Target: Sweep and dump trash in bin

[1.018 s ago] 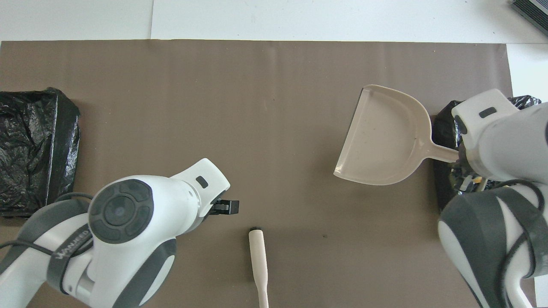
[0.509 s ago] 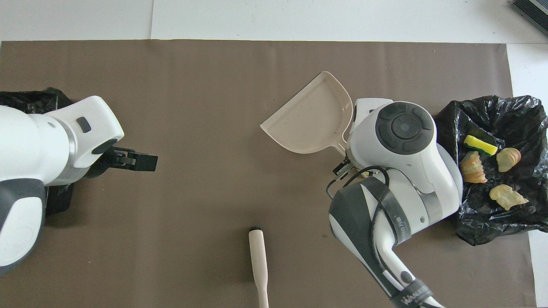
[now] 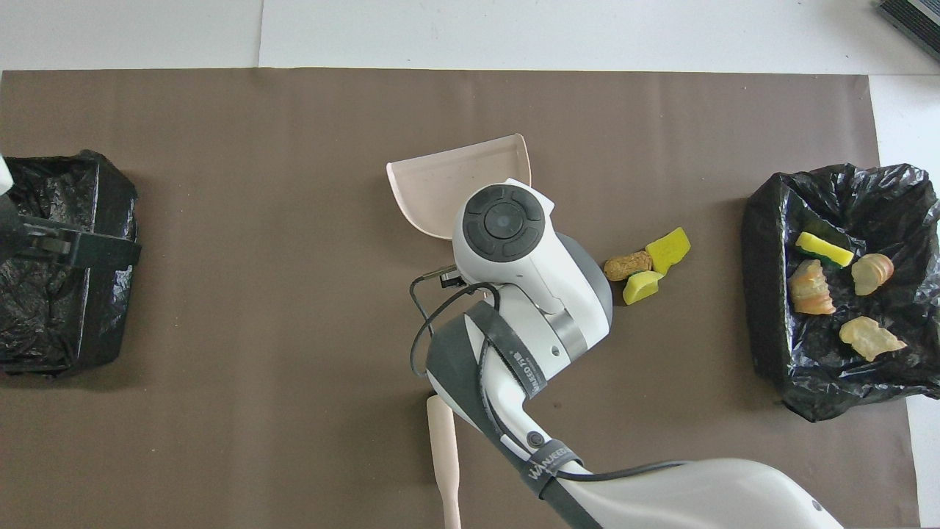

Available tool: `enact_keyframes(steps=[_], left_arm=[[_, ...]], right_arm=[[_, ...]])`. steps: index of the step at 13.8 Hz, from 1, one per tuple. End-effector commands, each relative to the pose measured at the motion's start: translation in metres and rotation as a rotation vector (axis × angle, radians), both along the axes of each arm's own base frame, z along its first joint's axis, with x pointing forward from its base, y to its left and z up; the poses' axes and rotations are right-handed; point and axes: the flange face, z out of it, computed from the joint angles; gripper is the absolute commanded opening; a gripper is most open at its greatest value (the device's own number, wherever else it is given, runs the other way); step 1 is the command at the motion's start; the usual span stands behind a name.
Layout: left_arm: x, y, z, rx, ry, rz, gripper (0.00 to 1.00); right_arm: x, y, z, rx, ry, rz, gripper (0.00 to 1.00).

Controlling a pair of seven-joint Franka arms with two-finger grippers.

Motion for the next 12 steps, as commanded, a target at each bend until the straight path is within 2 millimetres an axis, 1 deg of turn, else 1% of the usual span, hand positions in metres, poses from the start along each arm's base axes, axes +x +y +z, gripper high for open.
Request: enact_keyframes(steps=[1, 2, 3, 4, 5, 6, 7, 8, 9, 10, 12], left_arm=[[0.014, 0.010, 0.009, 0.017, 0.027, -0.021, 1.00], [0.015, 0.012, 0.009, 0.017, 0.025, -0.024, 1.00], [0.016, 0.013, 0.012, 0.018, 0.019, -0.021, 1.00], [0.017, 0.021, 0.014, 0.016, 0.016, -0.009, 1.00], [0.019, 0.027, 0.013, 0.016, 0.017, 0.002, 1.00], [0.018, 0.028, 0.013, 0.016, 0.016, 0.004, 1.00], [0.018, 0.028, 0.016, 0.016, 0.004, 0.006, 1.00], [0.016, 0.029, 0.016, 0.015, 0.004, 0.007, 1.00], [0.015, 0.029, 0.016, 0.016, 0.007, 0.009, 1.00], [0.014, 0.029, 0.015, 0.016, 0.013, 0.008, 1.00], [0.013, 0.028, 0.013, 0.017, 0.019, 0.010, 1.00]], right_arm=[[0.017, 0.029, -0.013, 0.045, -0.018, -0.096, 0.00], [0.017, 0.033, -0.020, 0.054, -0.021, -0.135, 0.00], [0.018, 0.036, -0.029, 0.074, -0.012, -0.193, 0.04], [0.016, 0.039, -0.036, 0.084, 0.006, -0.209, 0.11], [0.017, 0.037, -0.038, 0.083, 0.013, -0.213, 0.37], [0.017, 0.036, -0.037, 0.086, 0.014, -0.219, 0.61], [0.015, 0.036, -0.037, 0.074, 0.026, -0.221, 0.77], [0.013, 0.037, -0.030, 0.070, 0.018, -0.215, 1.00], [0.008, 0.040, -0.028, 0.061, 0.033, -0.208, 1.00], [0.004, 0.035, -0.014, 0.044, 0.046, -0.208, 1.00], [-0.008, 0.028, 0.006, 0.024, 0.070, -0.206, 1.00]])
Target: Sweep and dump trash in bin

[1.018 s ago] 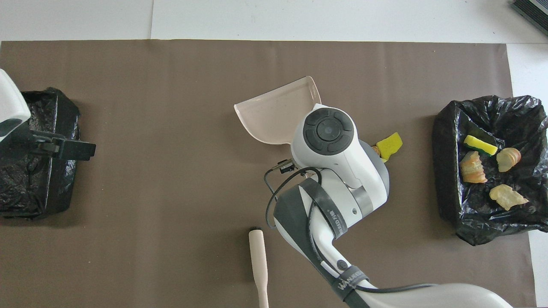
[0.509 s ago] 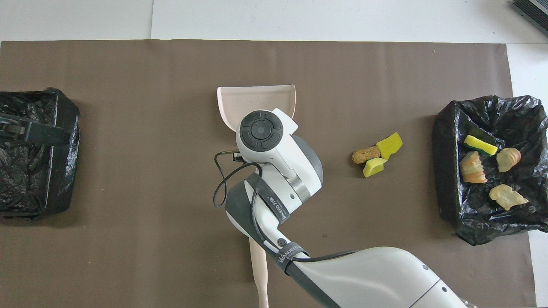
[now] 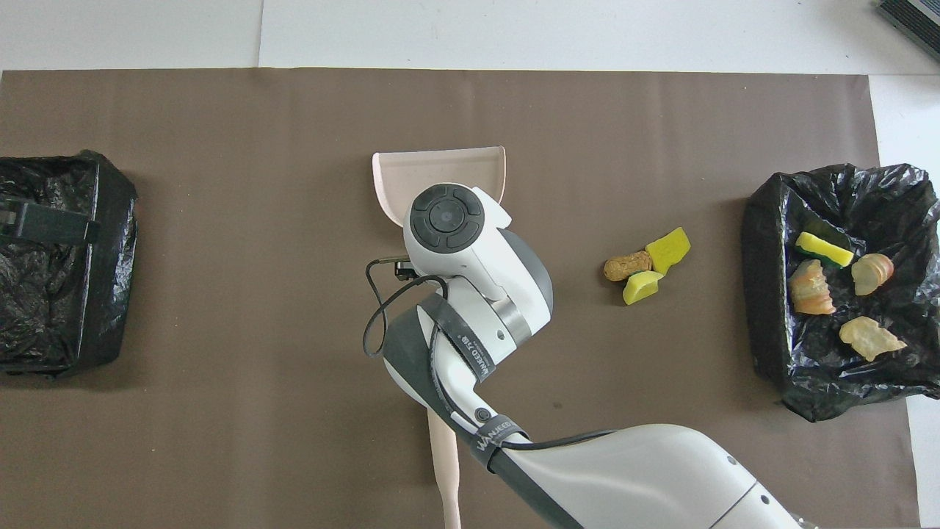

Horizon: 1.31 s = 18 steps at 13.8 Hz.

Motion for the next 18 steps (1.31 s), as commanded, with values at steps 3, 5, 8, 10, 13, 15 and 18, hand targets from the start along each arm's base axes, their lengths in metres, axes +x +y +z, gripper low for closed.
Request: enact_keyframes(steps=[3, 5, 8, 10, 13, 15, 18], left_arm=[[-0.004, 0.001, 0.001, 0.020, 0.023, -0.006, 1.00], [-0.007, 0.001, 0.001, 0.019, 0.023, -0.006, 1.00], [-0.008, -0.009, 0.001, 0.020, 0.022, -0.019, 1.00], [-0.011, -0.011, 0.001, 0.020, 0.034, -0.022, 1.00], [-0.011, -0.022, 0.000, 0.018, 0.023, -0.032, 1.00], [-0.006, -0.056, -0.008, 0.013, -0.013, -0.091, 1.00], [0.002, -0.118, -0.047, 0.006, -0.033, -0.180, 1.00]], right_arm=[[-0.063, -0.020, 0.059, -0.011, 0.036, 0.026, 1.00], [-0.104, -0.033, 0.077, -0.021, 0.042, 0.055, 1.00], [-0.181, -0.023, 0.083, -0.024, 0.088, 0.108, 1.00], [-0.221, -0.020, 0.077, -0.017, 0.126, 0.127, 1.00], [-0.267, -0.021, 0.061, 0.049, 0.181, 0.122, 1.00], [-0.285, -0.017, 0.040, 0.041, 0.194, 0.137, 1.00], [-0.294, -0.018, 0.026, 0.037, 0.216, 0.136, 1.00]])
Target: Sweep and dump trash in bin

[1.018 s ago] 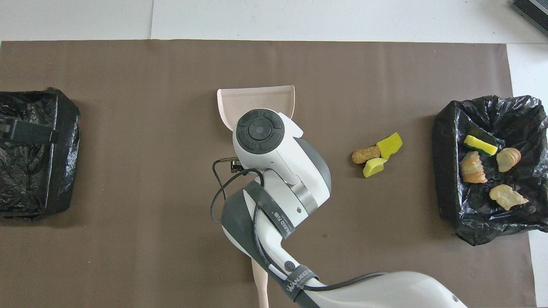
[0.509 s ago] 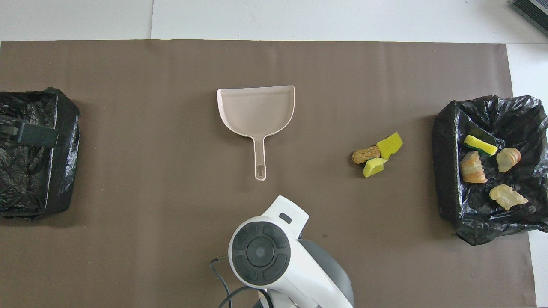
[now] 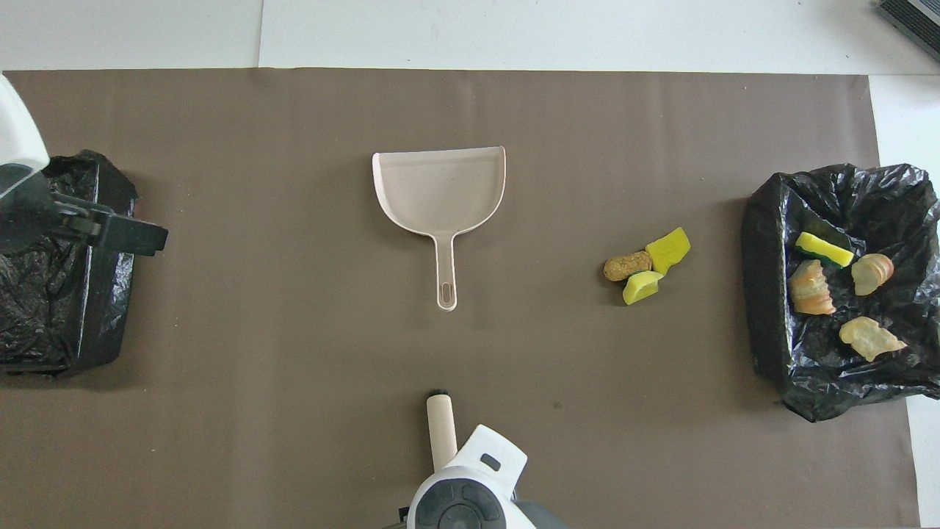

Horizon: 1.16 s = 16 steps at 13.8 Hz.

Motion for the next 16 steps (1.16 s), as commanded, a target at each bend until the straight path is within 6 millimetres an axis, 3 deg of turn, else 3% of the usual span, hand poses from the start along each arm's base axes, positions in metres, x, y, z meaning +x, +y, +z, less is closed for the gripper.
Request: enact_keyframes(steps=[1, 4, 8, 10, 12, 13, 15, 16], left_arm=[[0.008, -0.055, -0.045, 0.004, -0.015, -0.046, 1.00], [0.011, -0.099, -0.082, -0.013, -0.031, -0.060, 1.00], [0.012, -0.153, -0.137, -0.029, -0.016, -0.051, 1.00], [0.012, -0.197, -0.182, -0.041, -0.001, -0.007, 1.00], [0.012, -0.224, -0.214, -0.022, -0.022, -0.017, 1.00], [0.010, -0.238, -0.231, -0.018, -0.016, 0.012, 1.00], [0.012, -0.246, -0.245, -0.039, -0.033, 0.054, 1.00], [0.012, -0.248, -0.251, -0.038, -0.026, 0.060, 1.00]], right_arm=[[-0.022, 0.006, -0.021, 0.028, 0.004, -0.006, 1.00], [-0.055, 0.015, -0.051, 0.029, -0.027, -0.020, 1.00], [-0.067, 0.011, -0.054, 0.005, -0.014, -0.006, 1.00], [-0.071, 0.008, -0.055, -0.013, 0.004, 0.019, 1.00], [-0.066, 0.007, -0.057, -0.005, -0.002, 0.012, 1.00], [-0.066, 0.007, -0.057, -0.006, -0.001, 0.013, 0.84], [-0.066, 0.007, -0.057, -0.009, 0.002, 0.013, 0.36], [-0.066, 0.007, -0.058, -0.006, 0.001, 0.021, 0.06]])
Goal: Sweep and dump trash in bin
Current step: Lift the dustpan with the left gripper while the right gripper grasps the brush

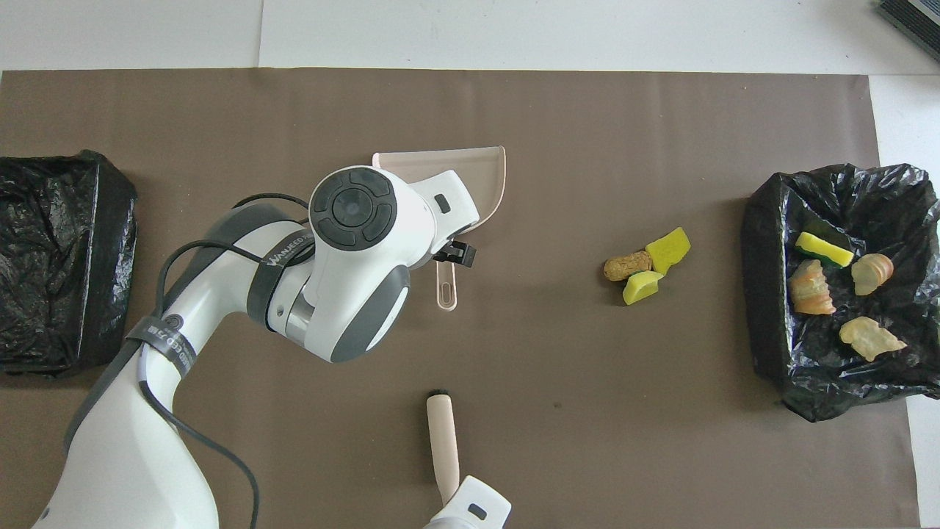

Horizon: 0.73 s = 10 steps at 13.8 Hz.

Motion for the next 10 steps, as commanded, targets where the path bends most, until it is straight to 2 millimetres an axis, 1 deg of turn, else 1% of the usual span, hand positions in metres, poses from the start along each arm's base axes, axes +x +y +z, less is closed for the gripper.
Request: enact_keyframes(steps=[1, 3, 4, 5, 6, 7, 8, 9, 10], left_arm=[[0.001, 0.001, -0.008, 0.012, -0.017, 0.036, 1.00], [0.001, 0.000, -0.009, 0.004, -0.020, 0.061, 1.00], [0.000, 0.000, -0.013, 0.006, -0.014, 0.071, 1.00], [0.002, -0.003, -0.026, 0.009, 0.000, 0.098, 1.00], [-0.004, -0.017, -0.034, -0.002, -0.004, 0.111, 1.00], [-0.004, -0.020, -0.037, -0.007, -0.010, 0.120, 1.00], [-0.005, -0.020, -0.044, 0.001, -0.001, 0.123, 1.00], [-0.007, -0.024, -0.055, 0.015, 0.006, 0.125, 0.98], [-0.006, -0.025, -0.055, 0.029, -0.007, 0.134, 0.91]], right_arm=[[0.001, -0.006, 0.001, 0.018, 0.008, 0.017, 0.00], [0.002, -0.006, 0.002, 0.027, 0.010, 0.062, 0.00], [0.002, -0.006, 0.004, 0.023, 0.006, 0.080, 0.00], [0.003, -0.006, 0.004, 0.019, 0.006, 0.087, 0.00], [0.003, -0.006, 0.007, 0.015, 0.008, 0.088, 0.00], [0.004, -0.007, 0.011, 0.005, 0.014, 0.094, 0.00], [0.010, -0.009, 0.019, -0.006, 0.012, 0.097, 0.00], [0.022, -0.016, 0.029, -0.024, 0.007, 0.096, 0.00], [0.030, -0.024, 0.043, -0.033, 0.006, 0.116, 0.00]])
